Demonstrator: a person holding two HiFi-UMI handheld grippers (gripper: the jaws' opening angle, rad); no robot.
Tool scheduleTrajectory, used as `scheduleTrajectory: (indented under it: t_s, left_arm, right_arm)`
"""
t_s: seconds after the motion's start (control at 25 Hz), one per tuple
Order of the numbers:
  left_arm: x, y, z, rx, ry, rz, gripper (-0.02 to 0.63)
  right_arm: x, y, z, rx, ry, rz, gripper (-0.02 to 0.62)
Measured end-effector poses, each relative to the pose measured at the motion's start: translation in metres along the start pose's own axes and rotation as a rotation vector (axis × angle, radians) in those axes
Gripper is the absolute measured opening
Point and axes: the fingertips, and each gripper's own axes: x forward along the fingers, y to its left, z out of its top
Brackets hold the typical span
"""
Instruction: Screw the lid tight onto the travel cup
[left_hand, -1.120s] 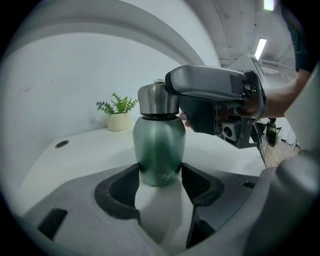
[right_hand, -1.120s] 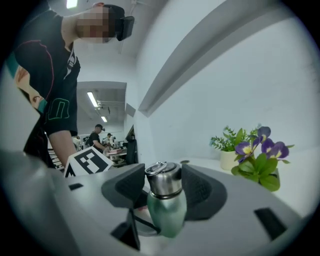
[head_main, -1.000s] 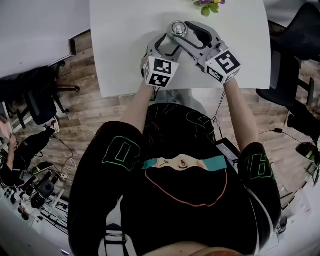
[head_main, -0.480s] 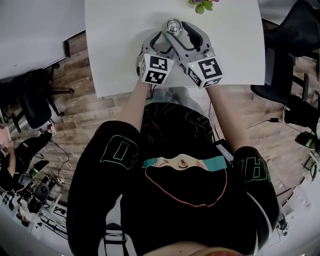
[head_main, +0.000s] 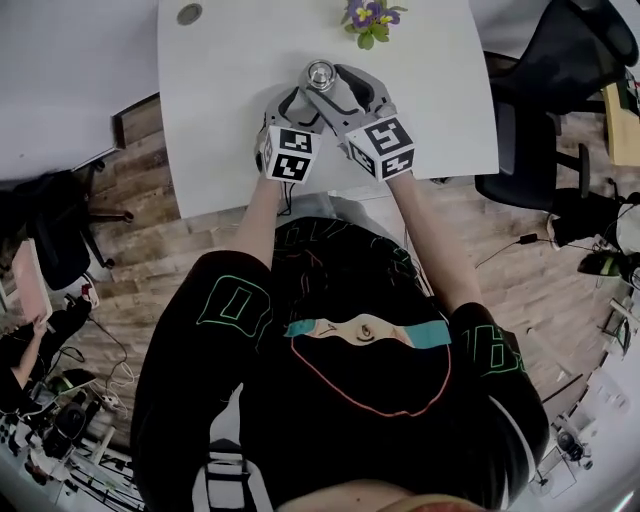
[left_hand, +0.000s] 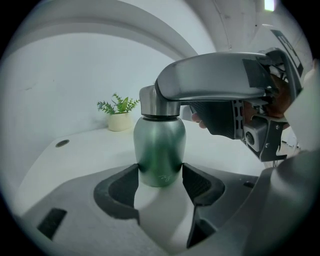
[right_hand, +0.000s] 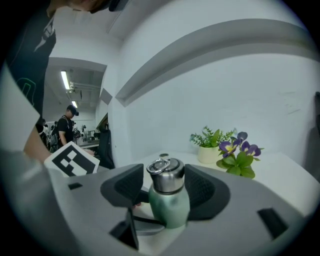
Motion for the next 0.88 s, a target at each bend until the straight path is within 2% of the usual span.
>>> scheduleTrajectory:
  t_s: [0.04,0.12,0.2,0.32,0.52,0.72,0.88]
  left_arm:
    - [0.0,-0.001,0.0,-0.01,0.005,-0.009,0.285]
    - [-0.004,-0.001,0.003,-0.003,0.017,-0.025,0.288]
    - [-0.01,-0.001,0.014,0.055,0.013,-0.028,0.287]
    - [-0.022,0.001,0.033,0.097,-0.022,-0.028,0.29]
    - [-0.046,0.005,0.057,0.086,-0.095,-0.014,0.29]
    - [-0.071,0.012,0.086,0.088,-0.162,-0.011,0.251]
    - [-0.09,0.033,0.126,0.072,-0.266,0.05,0.229]
  right_arm:
    - [-0.001,0.001,0.0,-0.005,0.01,0.006,0.264]
    - [-0.004,0.002,0.001,-0.013,0.022,0.01,0.264]
    - [-0.006,0.002,0.005,-0.023,0.024,0.012,0.264]
    - [-0.011,-0.001,0.016,-0.021,0.002,0.008,0.264]
    - [-0.017,-0.004,0.04,-0.007,-0.054,0.008,0.264]
    - [-0.028,-0.011,0.064,0.018,-0.097,0.011,0.145]
    - [-0.029,-0.02,0.084,0.046,-0.146,0.004,0.107]
